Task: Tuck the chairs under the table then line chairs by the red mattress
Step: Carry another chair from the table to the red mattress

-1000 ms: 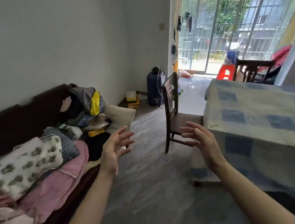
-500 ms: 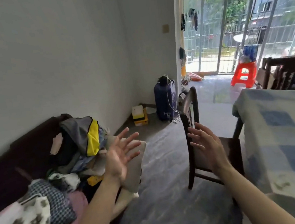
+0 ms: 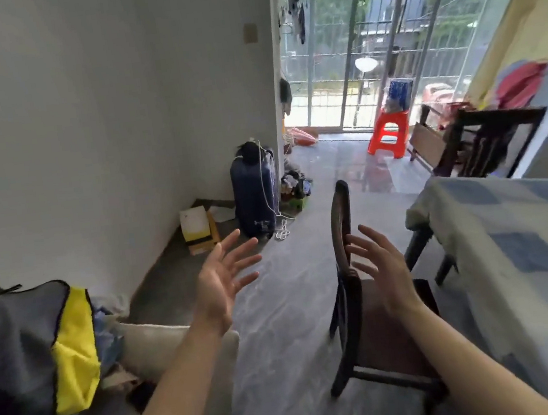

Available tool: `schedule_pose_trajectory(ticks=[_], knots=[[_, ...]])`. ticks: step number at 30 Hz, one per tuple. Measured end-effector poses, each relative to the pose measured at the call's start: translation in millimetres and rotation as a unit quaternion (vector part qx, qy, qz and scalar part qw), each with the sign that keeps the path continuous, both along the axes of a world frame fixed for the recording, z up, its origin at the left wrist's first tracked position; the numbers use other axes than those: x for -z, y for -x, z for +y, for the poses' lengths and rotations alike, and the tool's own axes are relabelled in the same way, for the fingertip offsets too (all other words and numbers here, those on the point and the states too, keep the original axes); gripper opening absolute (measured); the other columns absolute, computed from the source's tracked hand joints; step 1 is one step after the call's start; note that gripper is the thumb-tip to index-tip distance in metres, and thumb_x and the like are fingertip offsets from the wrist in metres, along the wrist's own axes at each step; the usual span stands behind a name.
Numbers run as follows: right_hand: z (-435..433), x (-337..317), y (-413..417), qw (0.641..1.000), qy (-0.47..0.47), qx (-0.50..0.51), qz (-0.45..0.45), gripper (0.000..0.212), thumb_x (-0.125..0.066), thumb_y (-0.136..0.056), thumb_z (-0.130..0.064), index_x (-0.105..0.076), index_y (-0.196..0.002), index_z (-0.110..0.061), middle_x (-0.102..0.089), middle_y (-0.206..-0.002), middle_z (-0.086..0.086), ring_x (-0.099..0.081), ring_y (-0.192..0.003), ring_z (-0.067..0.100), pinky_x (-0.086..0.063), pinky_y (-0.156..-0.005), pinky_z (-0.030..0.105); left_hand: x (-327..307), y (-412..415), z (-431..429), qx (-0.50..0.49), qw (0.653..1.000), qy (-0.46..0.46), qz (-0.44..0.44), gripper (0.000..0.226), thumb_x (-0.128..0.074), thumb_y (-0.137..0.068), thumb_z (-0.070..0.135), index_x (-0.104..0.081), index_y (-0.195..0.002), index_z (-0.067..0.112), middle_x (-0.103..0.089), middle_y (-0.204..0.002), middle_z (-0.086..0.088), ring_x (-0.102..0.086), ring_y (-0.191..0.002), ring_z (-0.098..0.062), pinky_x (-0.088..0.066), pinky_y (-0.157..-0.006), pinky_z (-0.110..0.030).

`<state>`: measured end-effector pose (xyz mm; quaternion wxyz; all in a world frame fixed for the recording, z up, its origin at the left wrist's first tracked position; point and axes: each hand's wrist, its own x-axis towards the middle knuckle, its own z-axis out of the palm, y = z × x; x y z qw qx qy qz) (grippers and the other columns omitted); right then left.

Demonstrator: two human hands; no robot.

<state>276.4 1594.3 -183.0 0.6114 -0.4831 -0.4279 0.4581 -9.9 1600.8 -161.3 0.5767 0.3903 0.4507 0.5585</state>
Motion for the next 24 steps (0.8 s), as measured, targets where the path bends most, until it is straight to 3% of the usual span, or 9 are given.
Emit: schedule_pose_trajectory(ticks=[6,10,24], knots=[[73,-6,-2,0.993,0.006,0.117,-0.027,0.034,-0.048,-0.106,-0.026,-0.059,-0.138,-0.023,-0.071,-0.13,0.005,-0.067,-0.12,0.024,-0.053,-0.098,0.045,-7,-27,165,0.129,0.992,0.014,0.002,0.048,-0.031,-0.103,0.055,-0.06,-0.136,0.033,-0.073,-0.128,0.003,-0.072,-0.112,-0.023,-0.052,-0.094,-0.048],[107,-7,-10,0.982,0.012,0.188,-0.028,0.04,-0.052,-0.099,-0.035,-0.059,-0.136,-0.026,-0.071,-0.129,0.002,-0.068,-0.119,0.022,-0.053,-0.095,0.042,-9,-64,242,0.204,0.979,0.004,0.001,0.048,-0.034,-0.104,0.054,-0.061,-0.135,0.029,-0.074,-0.127,0.001,-0.072,-0.112,-0.026,-0.053,-0.091,-0.048],[174,36,-48,0.95,0.038,0.31,0.013,0.045,-0.046,-0.098,-0.037,-0.057,-0.139,-0.024,-0.071,-0.13,0.002,-0.067,-0.119,0.019,-0.052,-0.098,0.045,21,-170,380,0.342,0.938,0.007,0.061,0.046,-0.032,-0.106,0.043,-0.064,-0.134,0.024,-0.075,-0.126,-0.003,-0.07,-0.113,-0.031,-0.051,-0.097,-0.051]])
